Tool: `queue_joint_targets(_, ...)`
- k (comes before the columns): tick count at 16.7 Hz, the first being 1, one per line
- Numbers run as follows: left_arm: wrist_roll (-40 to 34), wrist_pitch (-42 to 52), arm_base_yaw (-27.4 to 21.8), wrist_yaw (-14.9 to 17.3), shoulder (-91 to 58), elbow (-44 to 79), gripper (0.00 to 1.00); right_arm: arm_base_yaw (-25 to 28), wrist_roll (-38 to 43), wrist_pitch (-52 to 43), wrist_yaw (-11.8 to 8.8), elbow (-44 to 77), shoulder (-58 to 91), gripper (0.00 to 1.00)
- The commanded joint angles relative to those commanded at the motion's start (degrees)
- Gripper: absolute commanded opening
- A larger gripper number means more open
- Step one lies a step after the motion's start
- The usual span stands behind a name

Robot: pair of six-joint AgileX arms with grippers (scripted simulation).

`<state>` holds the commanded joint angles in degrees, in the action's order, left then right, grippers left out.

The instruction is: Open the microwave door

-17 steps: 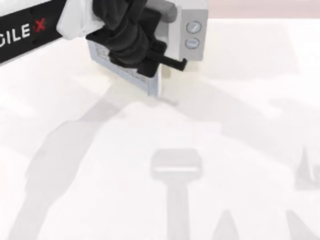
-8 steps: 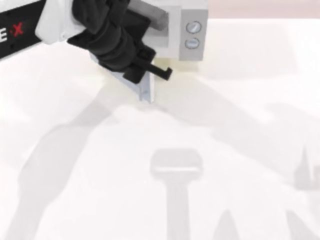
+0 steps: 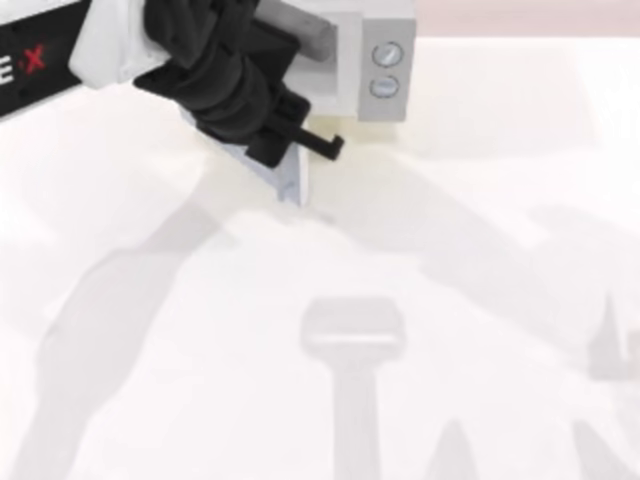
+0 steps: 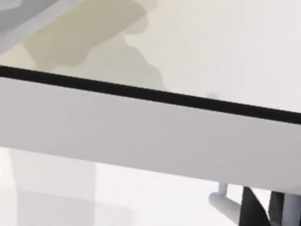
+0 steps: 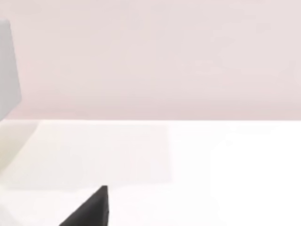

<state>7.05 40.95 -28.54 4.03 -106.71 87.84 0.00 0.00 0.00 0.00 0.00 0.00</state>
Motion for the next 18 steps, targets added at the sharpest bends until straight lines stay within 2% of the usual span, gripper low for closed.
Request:
queue_joint_targets(15,0.0,0.0,0.0,0.0,0.0,0.0,0.00,0.0,0.0,0.0,0.0,0.0,0.0,1.00)
queue_joint_targets(18,0.7,0.1,0.0,0.8,0.1,-0.6,0.00,0.0,0.0,0.0,0.0,0.0,0.0,1.00)
